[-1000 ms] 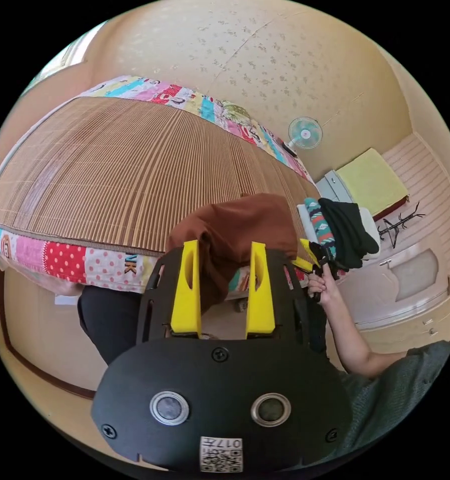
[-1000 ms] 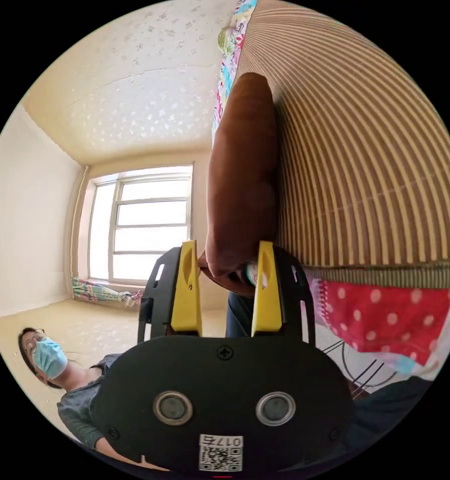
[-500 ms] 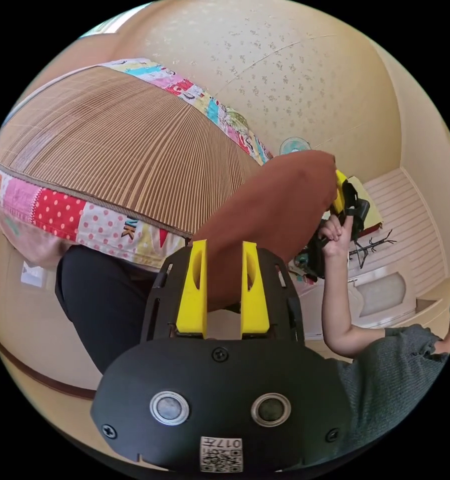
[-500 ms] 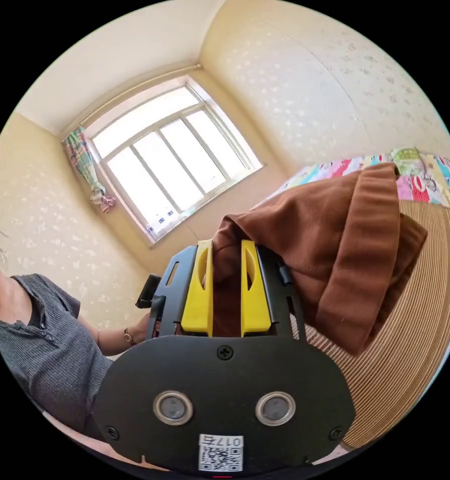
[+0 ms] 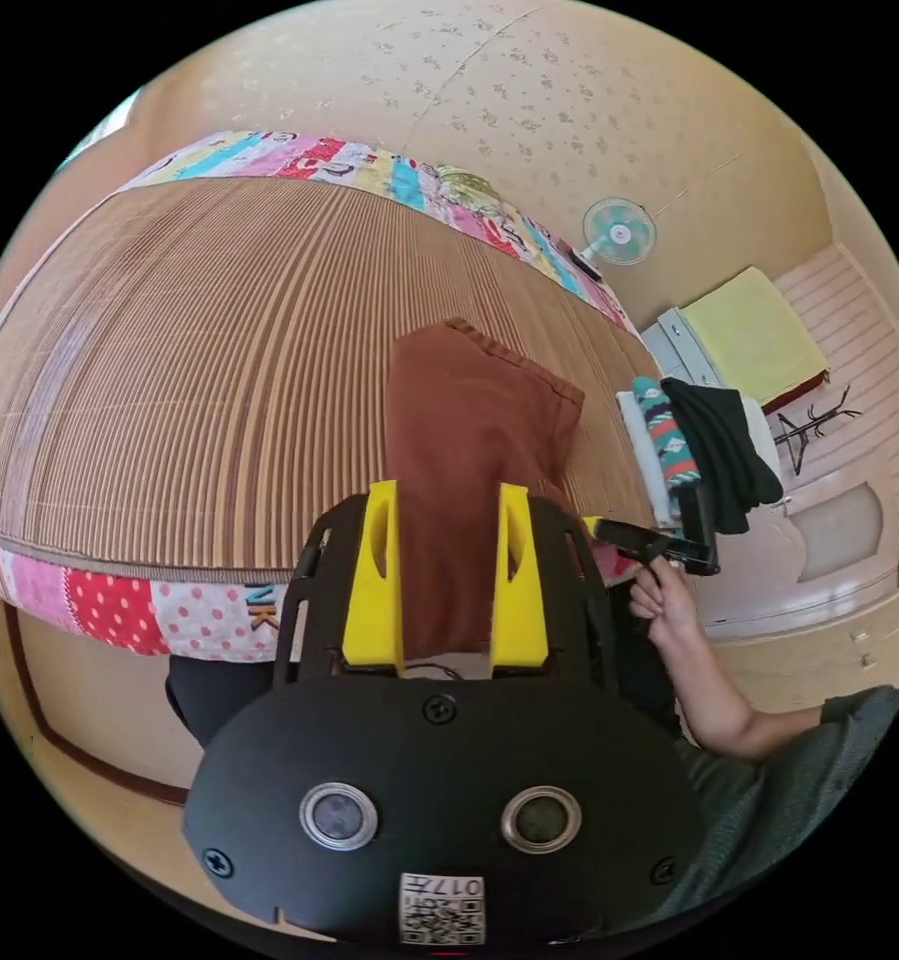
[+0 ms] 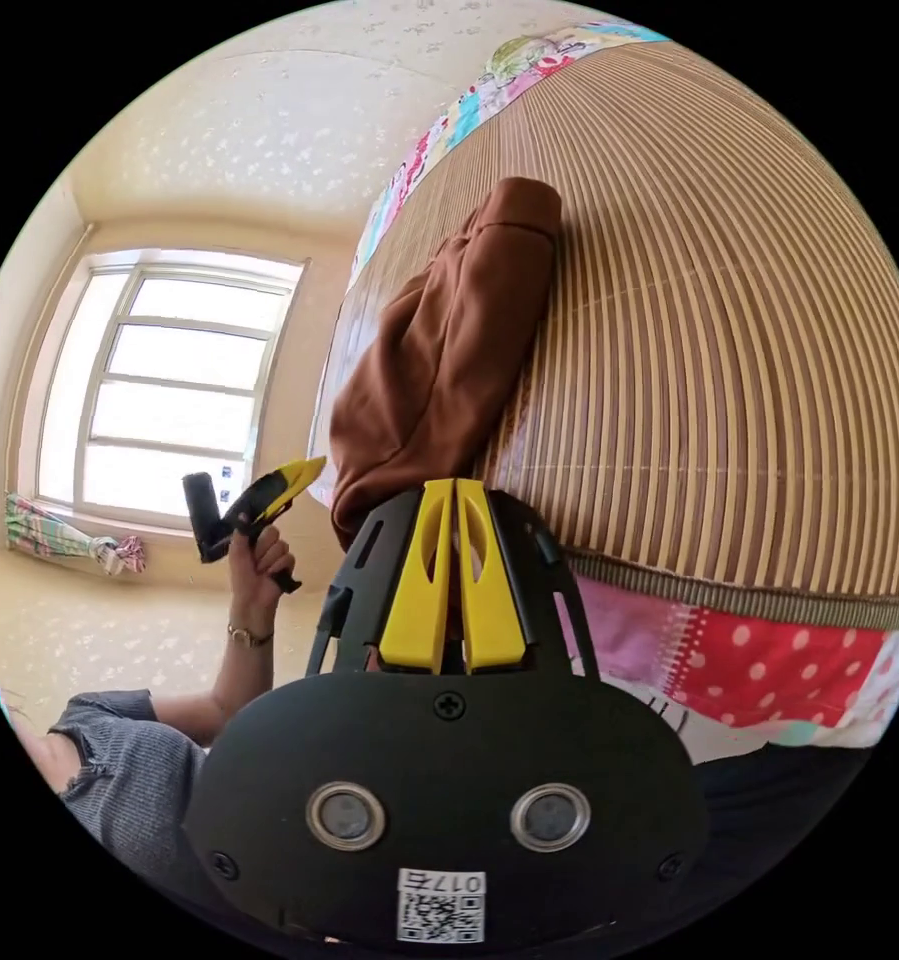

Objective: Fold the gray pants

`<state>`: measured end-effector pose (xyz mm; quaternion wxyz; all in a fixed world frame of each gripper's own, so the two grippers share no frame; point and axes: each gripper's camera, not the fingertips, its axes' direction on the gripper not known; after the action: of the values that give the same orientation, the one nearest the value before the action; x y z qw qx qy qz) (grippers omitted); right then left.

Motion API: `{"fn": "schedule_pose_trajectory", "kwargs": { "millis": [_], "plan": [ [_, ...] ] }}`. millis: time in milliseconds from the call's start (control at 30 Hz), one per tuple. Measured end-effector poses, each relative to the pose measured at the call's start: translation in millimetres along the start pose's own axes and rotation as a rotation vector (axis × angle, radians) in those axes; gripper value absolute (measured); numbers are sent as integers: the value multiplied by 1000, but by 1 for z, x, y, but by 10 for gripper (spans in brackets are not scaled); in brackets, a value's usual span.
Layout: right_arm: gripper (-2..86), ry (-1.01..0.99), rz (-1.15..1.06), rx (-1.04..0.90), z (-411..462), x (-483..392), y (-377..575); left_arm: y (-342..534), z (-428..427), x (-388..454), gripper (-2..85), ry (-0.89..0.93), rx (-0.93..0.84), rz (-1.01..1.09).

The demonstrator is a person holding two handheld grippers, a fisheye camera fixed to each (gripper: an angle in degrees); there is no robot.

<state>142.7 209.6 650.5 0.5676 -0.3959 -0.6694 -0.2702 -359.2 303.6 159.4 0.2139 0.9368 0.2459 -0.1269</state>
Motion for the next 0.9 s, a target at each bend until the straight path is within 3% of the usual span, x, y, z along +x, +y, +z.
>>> {"fn": "schedule_pose_trajectory", "kwargs": {
  "millis": [100, 200, 300, 367, 567, 633, 700, 767, 800, 900],
  "plan": [
    [14, 2, -29, -15, -6, -11, 3, -44, 43, -45, 157, 32, -63, -91],
    [35, -36, -82, -23, -12, -27, 2, -76, 84, -57, 136, 292, -125, -82],
    [73, -77, -119, 19, -23, -48, -2, -86, 108, -40, 83, 253, -192, -59],
    [96, -98, -135, 33, -26, -63, -8, -72, 86, 9, 36, 177, -112, 25],
    [186, -49, -192, 54, -19, -113, -45, 55, 43, 208, 27, -12, 115, 423],
    [217, 6, -198, -47, 4, -121, -65, 85, 64, 249, 30, -59, 100, 516],
    [237, 60, -240, -292, 53, -131, -83, 104, 88, 276, 33, -79, 65, 586],
    [219, 182, -279, -425, 90, -136, -84, 109, 106, 289, 36, -94, 41, 601],
    [170, 321, -313, -448, 106, -140, -80, 107, 108, 289, 36, -95, 40, 601],
    [61, 424, -339, -287, 92, -153, -65, 91, 111, 277, 44, -7, -19, 580]
  ]
}}
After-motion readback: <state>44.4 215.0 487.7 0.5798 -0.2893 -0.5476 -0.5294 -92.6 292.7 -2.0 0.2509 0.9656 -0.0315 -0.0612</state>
